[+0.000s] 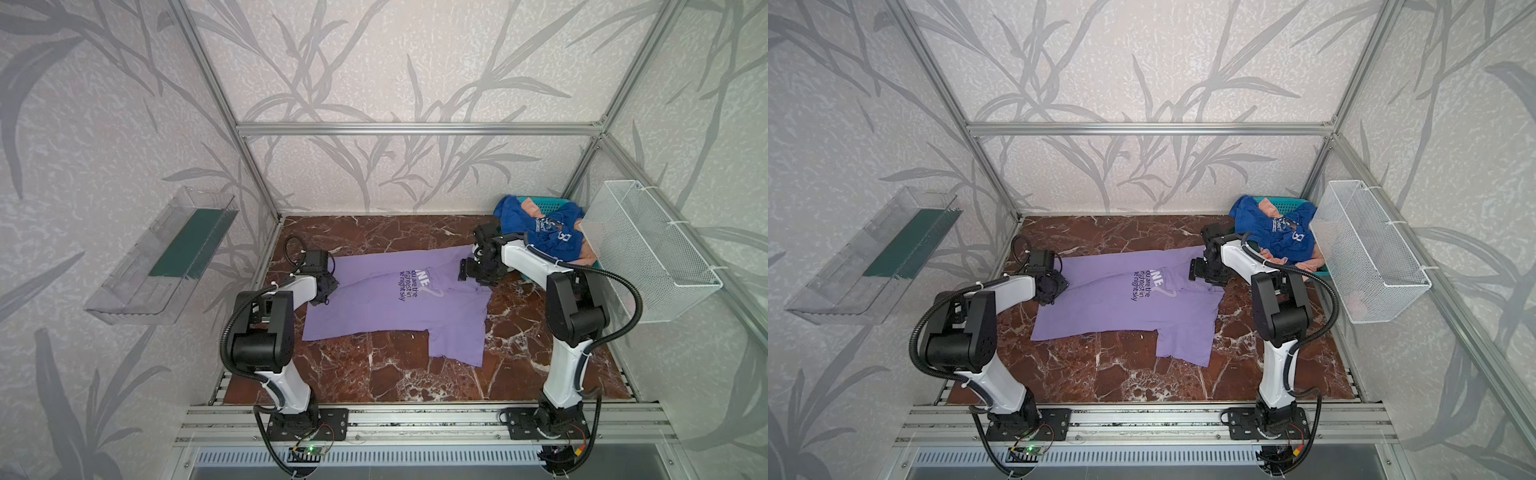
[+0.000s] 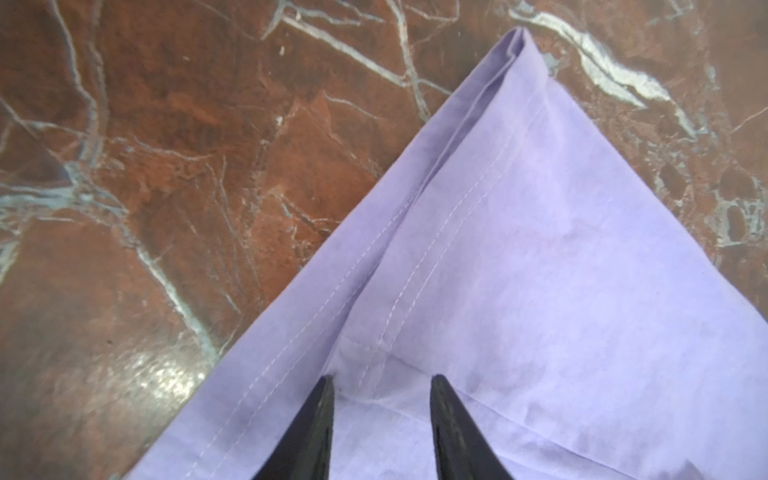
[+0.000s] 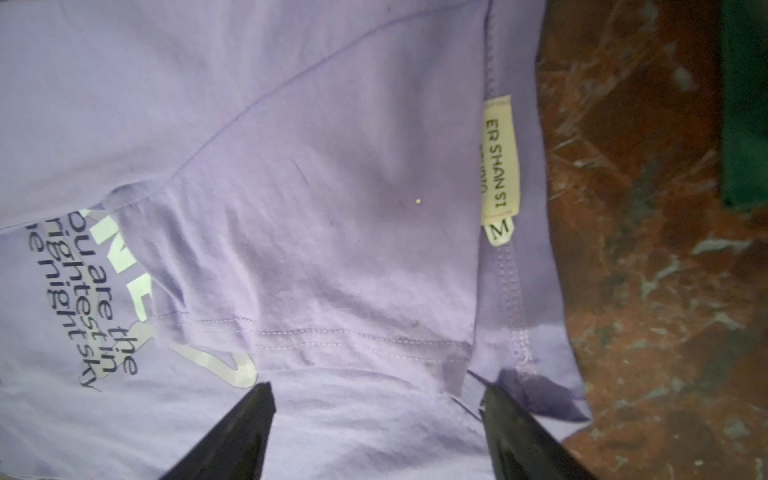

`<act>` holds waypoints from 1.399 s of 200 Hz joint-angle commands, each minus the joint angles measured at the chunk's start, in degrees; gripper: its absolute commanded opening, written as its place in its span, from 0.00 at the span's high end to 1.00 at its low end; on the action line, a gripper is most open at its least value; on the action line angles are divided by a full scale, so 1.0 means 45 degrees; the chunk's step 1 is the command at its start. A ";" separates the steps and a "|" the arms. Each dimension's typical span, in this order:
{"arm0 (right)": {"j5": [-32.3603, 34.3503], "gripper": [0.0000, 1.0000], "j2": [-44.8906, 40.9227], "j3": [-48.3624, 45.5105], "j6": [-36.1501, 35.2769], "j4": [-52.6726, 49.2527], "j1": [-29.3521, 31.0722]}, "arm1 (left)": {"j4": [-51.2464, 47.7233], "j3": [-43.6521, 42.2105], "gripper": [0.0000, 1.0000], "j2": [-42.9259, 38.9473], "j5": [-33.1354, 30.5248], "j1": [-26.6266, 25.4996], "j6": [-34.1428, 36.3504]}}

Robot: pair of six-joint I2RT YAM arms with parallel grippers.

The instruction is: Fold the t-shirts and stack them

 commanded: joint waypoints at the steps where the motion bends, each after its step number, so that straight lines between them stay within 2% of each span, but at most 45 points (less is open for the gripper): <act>1: 0.0209 0.23 0.0372 0.0035 -0.0032 -0.0238 -0.0057 | -0.0177 -0.0204 0.60 -0.0113 0.0100 -0.0001 -0.0172; 73: 0.0348 0.30 0.0863 -0.0194 0.0089 -0.0024 -0.0057 | -0.0138 -0.0087 0.60 -0.0008 0.0051 0.0001 -0.0153; 121: 0.0119 0.64 0.0969 -0.0111 0.0227 0.0155 -0.0057 | -0.0232 0.0010 0.60 0.0028 -0.0009 0.0027 -0.0084; 134: 0.0119 0.69 0.0966 -0.0084 0.0227 0.0091 -0.0057 | -0.0255 0.0018 0.60 0.0042 -0.0027 0.0026 -0.0094; 161: 0.0119 0.86 0.0893 -0.0103 0.0236 0.0029 -0.0057 | -0.0299 0.0061 0.61 0.0121 0.0012 0.0045 -0.0095; 210: -0.0192 0.90 0.0850 -0.0095 0.0320 0.0125 -0.0057 | -0.0572 0.0148 0.63 0.0079 -0.0390 0.0052 0.0023; 240: -0.0303 1.00 0.0807 -0.0066 0.0344 0.0191 -0.0057 | -0.0947 0.0444 0.69 0.0234 -0.0850 0.0079 0.0120; 280: -0.0526 1.00 0.0732 -0.0089 0.0363 0.0262 -0.0057 | -0.0742 0.0648 0.78 0.0643 -0.0752 0.0098 0.0026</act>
